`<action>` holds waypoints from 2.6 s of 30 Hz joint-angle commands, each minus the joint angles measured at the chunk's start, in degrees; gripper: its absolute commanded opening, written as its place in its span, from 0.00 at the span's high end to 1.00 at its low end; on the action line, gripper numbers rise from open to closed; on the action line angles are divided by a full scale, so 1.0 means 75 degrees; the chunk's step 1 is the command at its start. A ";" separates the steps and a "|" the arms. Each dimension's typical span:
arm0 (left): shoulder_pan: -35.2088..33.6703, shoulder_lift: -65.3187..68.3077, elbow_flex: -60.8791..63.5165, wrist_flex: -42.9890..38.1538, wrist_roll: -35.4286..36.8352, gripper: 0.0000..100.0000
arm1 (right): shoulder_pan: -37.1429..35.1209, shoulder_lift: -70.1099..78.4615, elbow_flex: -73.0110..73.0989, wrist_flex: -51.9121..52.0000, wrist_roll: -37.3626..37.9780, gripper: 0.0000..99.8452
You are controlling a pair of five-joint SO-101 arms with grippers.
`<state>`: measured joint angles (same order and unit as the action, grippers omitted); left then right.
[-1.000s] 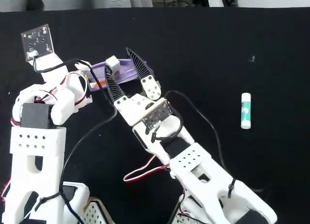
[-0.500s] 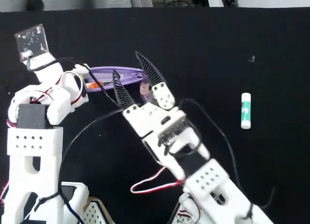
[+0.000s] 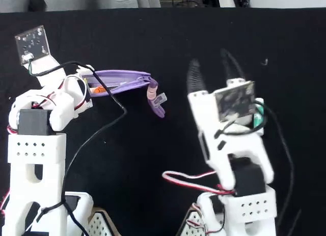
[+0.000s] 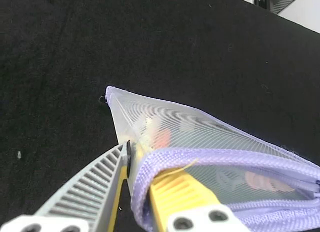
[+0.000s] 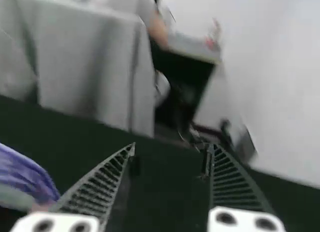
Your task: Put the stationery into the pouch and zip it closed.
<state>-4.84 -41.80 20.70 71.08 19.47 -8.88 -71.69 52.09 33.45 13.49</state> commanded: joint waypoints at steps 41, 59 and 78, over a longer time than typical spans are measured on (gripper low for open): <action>-0.0076 -0.0141 0.0568 -0.0457 0.0070 0.97 | 0.5357 0.8656 -0.1623 -0.1184 0.0539 0.80; -0.0076 -0.0141 0.0568 -0.0469 0.0059 0.97 | 0.4548 1.0555 -0.3030 -0.1196 0.0504 0.80; -0.0076 -0.0141 0.0580 -0.0445 0.0059 0.97 | 0.4853 1.1024 -0.3874 -0.0973 0.0188 0.99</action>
<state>-5.19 -42.77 24.92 68.62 19.47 26.99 17.36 24.57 25.71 16.22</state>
